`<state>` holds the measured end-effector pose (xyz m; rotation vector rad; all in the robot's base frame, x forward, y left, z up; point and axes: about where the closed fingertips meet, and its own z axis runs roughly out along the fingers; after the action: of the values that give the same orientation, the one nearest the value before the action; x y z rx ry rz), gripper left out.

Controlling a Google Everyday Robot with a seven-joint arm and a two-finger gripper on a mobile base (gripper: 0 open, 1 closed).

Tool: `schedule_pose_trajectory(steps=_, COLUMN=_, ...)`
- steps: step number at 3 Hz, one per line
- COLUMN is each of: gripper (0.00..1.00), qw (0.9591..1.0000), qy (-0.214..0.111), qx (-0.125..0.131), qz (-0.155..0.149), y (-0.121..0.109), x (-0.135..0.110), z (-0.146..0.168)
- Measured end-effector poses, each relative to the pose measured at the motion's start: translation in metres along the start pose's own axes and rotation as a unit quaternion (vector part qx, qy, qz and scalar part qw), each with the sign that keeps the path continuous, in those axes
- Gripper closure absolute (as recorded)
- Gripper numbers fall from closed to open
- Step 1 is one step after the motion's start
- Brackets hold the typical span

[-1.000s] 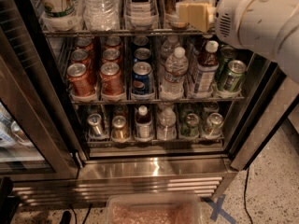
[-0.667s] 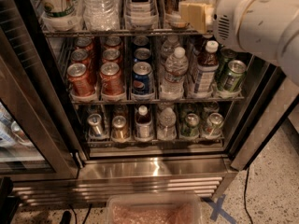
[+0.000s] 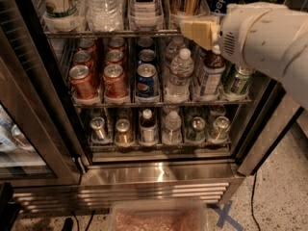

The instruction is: Pick orange can from top shelf of fridge

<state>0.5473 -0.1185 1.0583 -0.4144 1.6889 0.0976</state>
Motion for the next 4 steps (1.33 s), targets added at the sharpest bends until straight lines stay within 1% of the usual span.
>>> schedule_pose_trajectory(steps=1, gripper=0.27, qw=1.0000, qy=-0.007, qx=-0.003, qz=-0.002, y=0.004, x=-0.007, z=0.001)
schedule_pose_trajectory(steps=2, gripper=0.21, qw=0.9997, qy=-0.025, qx=-0.005, qz=-0.001, y=0.007, x=-0.020, z=0.006)
schedule_pose_trajectory(steps=3, gripper=0.17, qw=0.9994, qy=-0.026, qx=-0.022, qz=0.010, y=0.017, x=-0.020, z=0.022)
schedule_pose_trajectory(steps=4, gripper=0.18, qw=0.9992, qy=-0.031, qx=-0.024, qz=0.012, y=0.018, x=-0.019, z=0.029)
